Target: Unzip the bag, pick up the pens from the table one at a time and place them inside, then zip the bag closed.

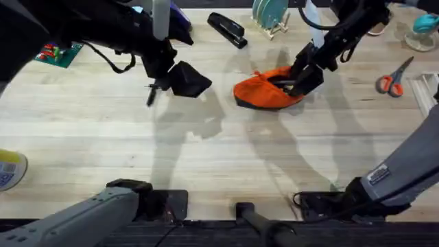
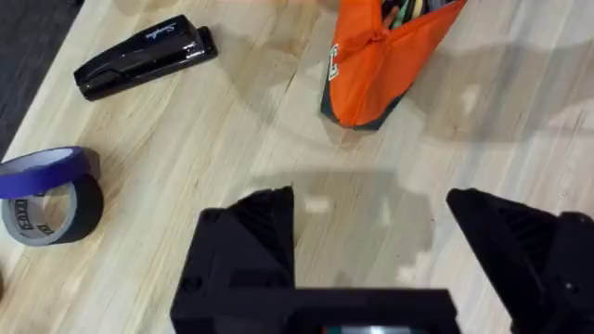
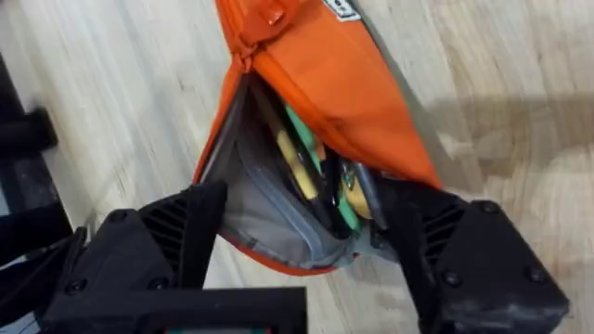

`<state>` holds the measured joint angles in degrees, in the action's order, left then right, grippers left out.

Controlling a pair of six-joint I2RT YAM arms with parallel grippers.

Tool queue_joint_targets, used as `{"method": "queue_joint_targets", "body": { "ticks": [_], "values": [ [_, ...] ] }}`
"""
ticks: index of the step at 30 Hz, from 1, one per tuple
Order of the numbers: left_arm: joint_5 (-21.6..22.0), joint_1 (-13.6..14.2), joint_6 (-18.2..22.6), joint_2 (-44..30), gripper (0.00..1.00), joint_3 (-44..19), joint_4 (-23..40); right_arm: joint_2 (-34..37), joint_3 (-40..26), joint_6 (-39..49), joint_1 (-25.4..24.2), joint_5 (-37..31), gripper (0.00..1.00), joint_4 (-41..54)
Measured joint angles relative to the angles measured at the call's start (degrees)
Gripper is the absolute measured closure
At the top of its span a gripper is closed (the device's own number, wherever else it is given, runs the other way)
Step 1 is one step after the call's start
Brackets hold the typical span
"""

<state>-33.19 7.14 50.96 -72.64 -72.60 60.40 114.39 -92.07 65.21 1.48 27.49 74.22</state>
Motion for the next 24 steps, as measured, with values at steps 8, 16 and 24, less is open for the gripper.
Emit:
{"method": "queue_joint_targets", "body": {
  "ticks": [8, 16, 24],
  "values": [
    [0.0, 0.0, 0.0, 0.0, 0.008, 0.0, 0.0, 0.0, 0.0, 0.0, 0.0, 0.0, 0.005, 0.0],
    [0.0, 0.0, 0.0, 0.0, 0.007, 0.0, 0.0, -0.2, 0.0, -0.3, 0.0, 0.0, 0.006, 0.0],
    [1.0, 0.0, 0.0, 0.0, 0.008, 0.0, 0.0, -5.0, 0.0, -1.8, 0.0, -0.3, 0.006, 0.3]
  ]
}}
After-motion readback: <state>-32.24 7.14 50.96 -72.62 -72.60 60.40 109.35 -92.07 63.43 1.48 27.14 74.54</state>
